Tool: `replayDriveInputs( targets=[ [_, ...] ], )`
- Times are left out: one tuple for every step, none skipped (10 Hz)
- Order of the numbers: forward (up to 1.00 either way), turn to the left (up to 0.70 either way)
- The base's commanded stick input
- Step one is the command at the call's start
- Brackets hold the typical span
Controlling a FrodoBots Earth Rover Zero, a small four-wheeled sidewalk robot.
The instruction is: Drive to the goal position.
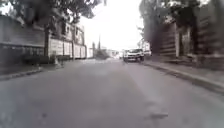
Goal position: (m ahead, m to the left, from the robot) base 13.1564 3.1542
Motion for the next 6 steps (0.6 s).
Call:
replayDriveInputs(
  targets=[
    [1.0,-0.28],
    [1.0,-0.4],
    [1.0,-0.4],
    [1.0,-0.4],
    [1.0,-0.4],
    [1.0,-0.3]
  ],
)
